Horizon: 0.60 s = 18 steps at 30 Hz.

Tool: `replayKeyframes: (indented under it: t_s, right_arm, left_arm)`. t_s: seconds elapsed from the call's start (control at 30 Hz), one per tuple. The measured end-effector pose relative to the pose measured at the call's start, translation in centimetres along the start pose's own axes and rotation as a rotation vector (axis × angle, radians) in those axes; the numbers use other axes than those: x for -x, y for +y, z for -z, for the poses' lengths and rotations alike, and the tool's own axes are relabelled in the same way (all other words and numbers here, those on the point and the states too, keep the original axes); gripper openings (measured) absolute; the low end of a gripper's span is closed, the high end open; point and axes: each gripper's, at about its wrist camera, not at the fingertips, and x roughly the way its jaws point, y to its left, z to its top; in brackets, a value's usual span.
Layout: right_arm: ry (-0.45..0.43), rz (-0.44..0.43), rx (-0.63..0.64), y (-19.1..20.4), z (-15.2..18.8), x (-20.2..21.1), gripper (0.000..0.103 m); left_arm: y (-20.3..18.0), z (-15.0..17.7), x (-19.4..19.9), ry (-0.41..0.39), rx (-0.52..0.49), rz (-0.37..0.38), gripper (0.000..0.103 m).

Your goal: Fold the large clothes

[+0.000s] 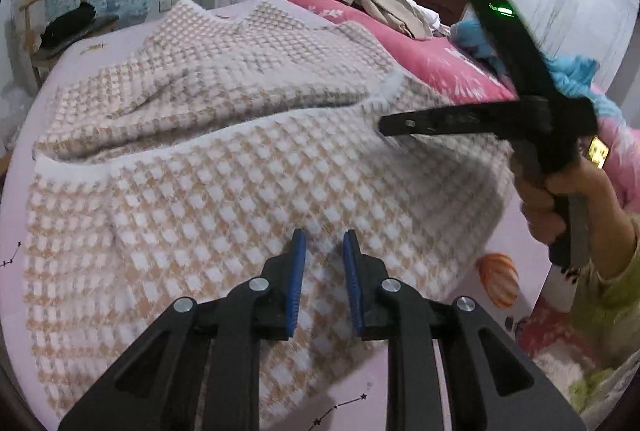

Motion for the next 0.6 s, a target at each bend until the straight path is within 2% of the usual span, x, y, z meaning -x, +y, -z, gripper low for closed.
replayKeyframes:
  t_s: [0.2, 0.33, 0.43, 0.47, 0.6]
  right_arm:
    - [-0.074, -0.134, 0.158, 3.9, 2.6, 5.1, 0.015]
    - [-0.012, -0.177, 0.231, 6.6, 4.3, 3.3, 0.015]
    - [0.028, -0.12, 0.262, 7.5, 5.0, 0.4, 0.015]
    - [0.006, -0.115, 0.271, 7.6, 5.1, 0.4, 0.015]
    - [0.028, -0.127, 0.237, 7.5, 4.1, 1.2, 0.014]
  left_arm:
    - [0.3, 0.2, -0.1, -0.021, 0.008, -0.006, 0.019]
    - [1.2, 0.1, 0.3, -0.023, 0.034, 0.011, 0.019]
    - [1.4, 0.2, 0.6, -0.023, 0.044, 0.01, 0.019]
    - [1.4, 0.2, 0.7, -0.026, 0.046, 0.012, 0.019]
    - [1.9, -0.5, 1.7, -0.031, 0.062, 0.015, 0.019]
